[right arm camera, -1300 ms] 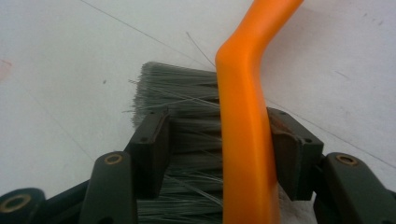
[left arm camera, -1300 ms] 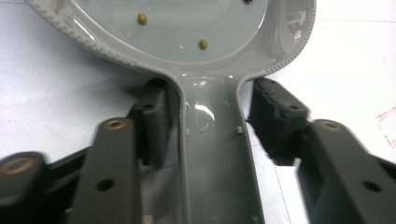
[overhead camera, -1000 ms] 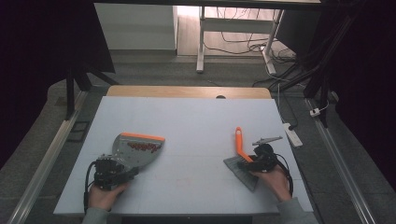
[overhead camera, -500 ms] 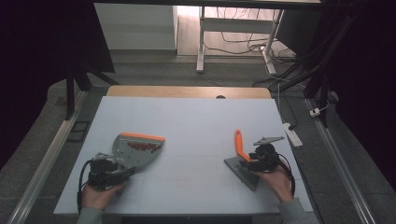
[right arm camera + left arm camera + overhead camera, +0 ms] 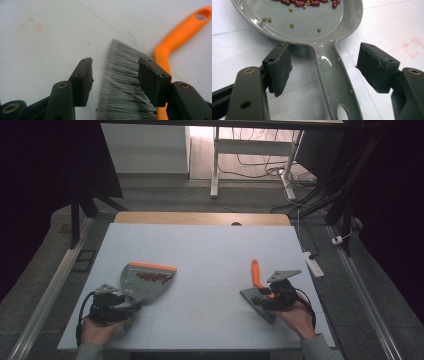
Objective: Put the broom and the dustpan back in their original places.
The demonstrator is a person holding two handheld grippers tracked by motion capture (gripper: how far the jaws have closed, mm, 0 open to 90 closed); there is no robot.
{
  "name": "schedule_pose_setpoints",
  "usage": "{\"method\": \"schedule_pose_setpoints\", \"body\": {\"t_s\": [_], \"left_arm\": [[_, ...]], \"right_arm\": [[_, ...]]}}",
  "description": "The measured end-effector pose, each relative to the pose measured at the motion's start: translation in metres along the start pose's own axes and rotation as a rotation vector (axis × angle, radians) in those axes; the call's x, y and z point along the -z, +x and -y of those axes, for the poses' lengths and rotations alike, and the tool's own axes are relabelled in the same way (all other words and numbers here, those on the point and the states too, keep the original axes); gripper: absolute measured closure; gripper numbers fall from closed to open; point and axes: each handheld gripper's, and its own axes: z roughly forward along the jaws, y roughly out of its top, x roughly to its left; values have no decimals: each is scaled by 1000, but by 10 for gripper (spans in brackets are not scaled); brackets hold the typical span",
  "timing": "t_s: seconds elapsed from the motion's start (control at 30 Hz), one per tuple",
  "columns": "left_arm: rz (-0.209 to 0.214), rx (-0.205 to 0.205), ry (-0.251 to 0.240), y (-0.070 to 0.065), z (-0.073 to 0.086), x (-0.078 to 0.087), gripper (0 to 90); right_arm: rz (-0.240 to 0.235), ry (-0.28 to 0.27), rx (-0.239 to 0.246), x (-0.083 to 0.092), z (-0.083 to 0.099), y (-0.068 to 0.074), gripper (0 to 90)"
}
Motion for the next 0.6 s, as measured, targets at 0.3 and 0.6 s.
{"method": "schedule_pose_setpoints", "body": {"t_s": [0.3,0.6], "left_arm": [[92,-67,-39,1,3,6,289],[211,-144,-53,-12,0,4,294]], "right_arm": [[-23,-41,68,1,11,11,425],[-15,-66,79,4,21,10,420]]}}
